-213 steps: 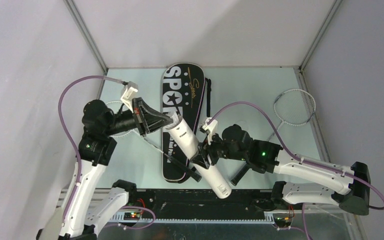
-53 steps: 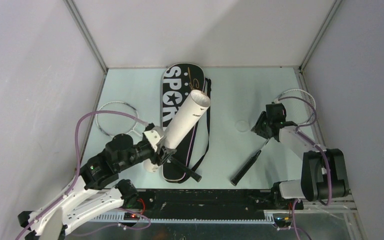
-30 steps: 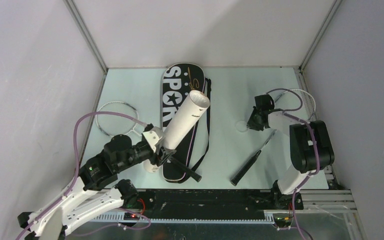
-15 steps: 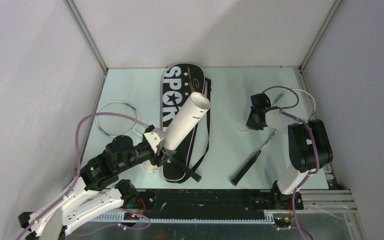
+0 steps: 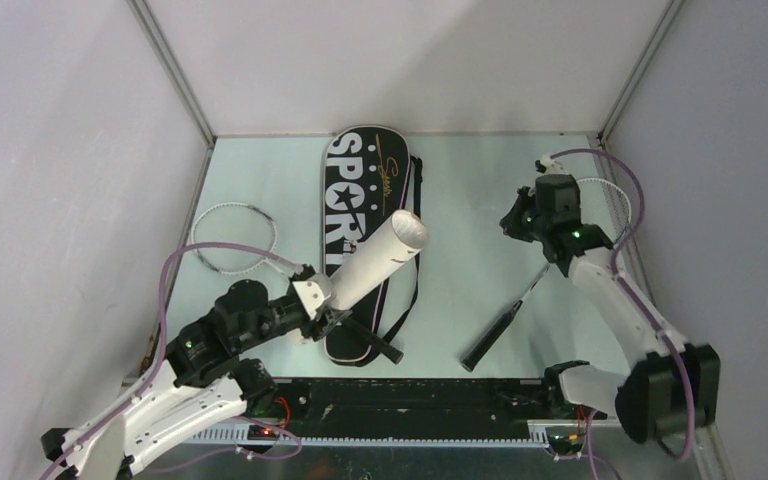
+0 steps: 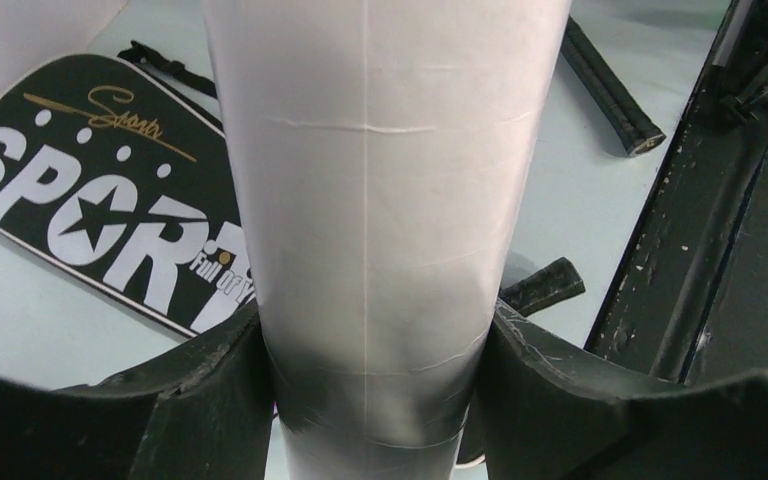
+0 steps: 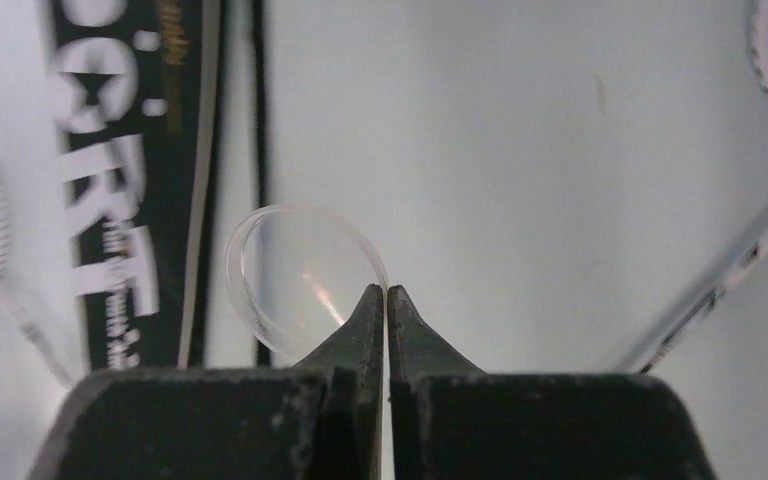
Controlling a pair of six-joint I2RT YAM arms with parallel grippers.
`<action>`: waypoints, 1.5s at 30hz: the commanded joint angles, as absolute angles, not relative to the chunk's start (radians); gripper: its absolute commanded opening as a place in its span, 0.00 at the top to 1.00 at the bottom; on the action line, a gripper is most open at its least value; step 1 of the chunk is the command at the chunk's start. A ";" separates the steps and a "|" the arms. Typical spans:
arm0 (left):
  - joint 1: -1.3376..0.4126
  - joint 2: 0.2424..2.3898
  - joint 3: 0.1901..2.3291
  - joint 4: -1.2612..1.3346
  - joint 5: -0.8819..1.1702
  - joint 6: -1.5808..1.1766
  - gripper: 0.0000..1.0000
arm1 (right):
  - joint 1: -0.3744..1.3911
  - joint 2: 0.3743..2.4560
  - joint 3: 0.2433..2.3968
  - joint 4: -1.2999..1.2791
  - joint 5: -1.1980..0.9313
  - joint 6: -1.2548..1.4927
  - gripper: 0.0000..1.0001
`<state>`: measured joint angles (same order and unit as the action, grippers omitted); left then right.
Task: Pack up the badminton gear
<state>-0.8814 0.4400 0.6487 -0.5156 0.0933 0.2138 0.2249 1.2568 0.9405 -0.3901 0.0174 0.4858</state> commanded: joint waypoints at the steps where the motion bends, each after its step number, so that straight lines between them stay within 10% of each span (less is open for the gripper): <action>1: -0.881 0.425 0.650 -0.409 0.148 0.299 0.64 | 0.228 1.062 0.949 -0.396 -0.203 0.428 1.00; 14: -0.881 0.521 0.741 -0.526 0.068 0.514 0.63 | 0.236 0.671 0.969 -0.364 -0.732 0.544 1.00; 45: -0.881 0.608 0.765 -0.550 0.029 0.650 0.62 | 0.450 0.665 0.969 -0.431 -0.629 0.540 1.00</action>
<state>-0.8814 0.6254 0.7288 -0.6159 0.0216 0.6209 0.4442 0.6483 0.9401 -0.4206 -0.6456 0.5659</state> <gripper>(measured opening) 0.643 0.007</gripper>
